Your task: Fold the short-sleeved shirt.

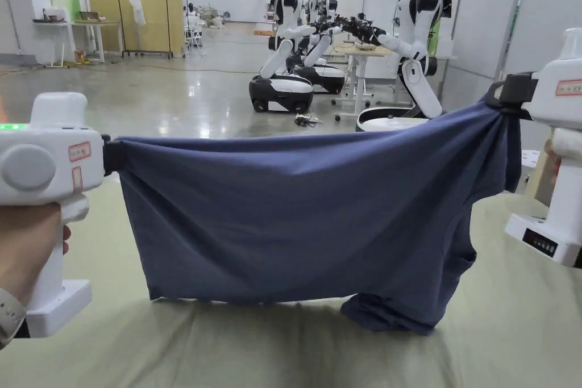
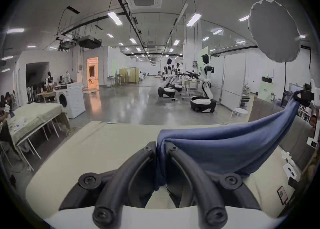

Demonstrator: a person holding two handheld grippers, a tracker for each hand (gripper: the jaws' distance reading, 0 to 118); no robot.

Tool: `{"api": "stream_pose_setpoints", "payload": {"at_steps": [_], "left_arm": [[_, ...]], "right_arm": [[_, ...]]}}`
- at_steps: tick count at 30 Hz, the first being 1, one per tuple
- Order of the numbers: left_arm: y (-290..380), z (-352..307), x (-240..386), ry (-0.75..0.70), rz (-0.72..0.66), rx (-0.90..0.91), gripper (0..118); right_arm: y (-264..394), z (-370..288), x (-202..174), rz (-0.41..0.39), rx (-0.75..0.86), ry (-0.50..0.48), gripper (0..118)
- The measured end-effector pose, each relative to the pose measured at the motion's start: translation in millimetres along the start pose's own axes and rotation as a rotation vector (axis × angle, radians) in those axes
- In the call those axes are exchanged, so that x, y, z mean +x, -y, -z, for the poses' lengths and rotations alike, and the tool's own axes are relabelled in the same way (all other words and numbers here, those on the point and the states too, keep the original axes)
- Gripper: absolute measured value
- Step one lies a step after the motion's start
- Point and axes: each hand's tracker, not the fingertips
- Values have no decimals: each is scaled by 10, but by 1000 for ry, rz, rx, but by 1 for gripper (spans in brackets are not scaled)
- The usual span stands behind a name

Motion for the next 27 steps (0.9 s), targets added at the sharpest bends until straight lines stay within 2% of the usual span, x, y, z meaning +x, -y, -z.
{"api": "stream_pose_setpoints", "payload": {"at_steps": [4, 7, 9, 13, 14, 16, 18, 21, 22, 23, 24, 25, 27], "left_arm": [[449, -547, -24, 42, 2, -47, 8], [978, -926, -64, 72, 42, -106, 8], [1396, -1158, -96, 82, 42, -152, 8], [2340, -1520, -134, 62, 97, -270, 8], [2549, -1584, -144, 64, 93, -317, 8], [2991, -1718, -182, 63, 50, -388, 8], [3302, -1820, -204, 67, 48, -397, 8], [3405, -1891, -275, 44, 14, -378, 9], [3353, -1947, -272, 47, 19, -341, 18], [3260, -2013, -227, 25, 66, -291, 45], [3163, -2124, -175, 4, 105, -232, 92], [3075, -2237, -142, 15, 122, -178, 110], [2852, -2564, -4, 93, 124, -18, 110]], "right_arm": [[428, -657, 49, -8, -40, -34, 8], [1001, -1121, 70, -60, -104, -30, 8], [1444, -1380, 123, -46, -143, -40, 8], [2493, -1794, 178, -21, -273, -5, 8], [2764, -1875, 178, 2, -299, 3, 8], [3373, -1997, 181, -5, -421, 27, 8], [3868, -2021, 209, -43, -519, 57, 8], [4141, -2061, 198, -25, -548, 98, 10], [4081, -2078, 205, -22, -525, 112, 20], [3998, -2114, 184, -24, -476, 126, 41], [3868, -2172, 133, -44, -407, 124, 78], [3740, -2226, 66, -75, -353, 112, 100], [3444, -2400, -113, -115, -197, 45, 104]]}}
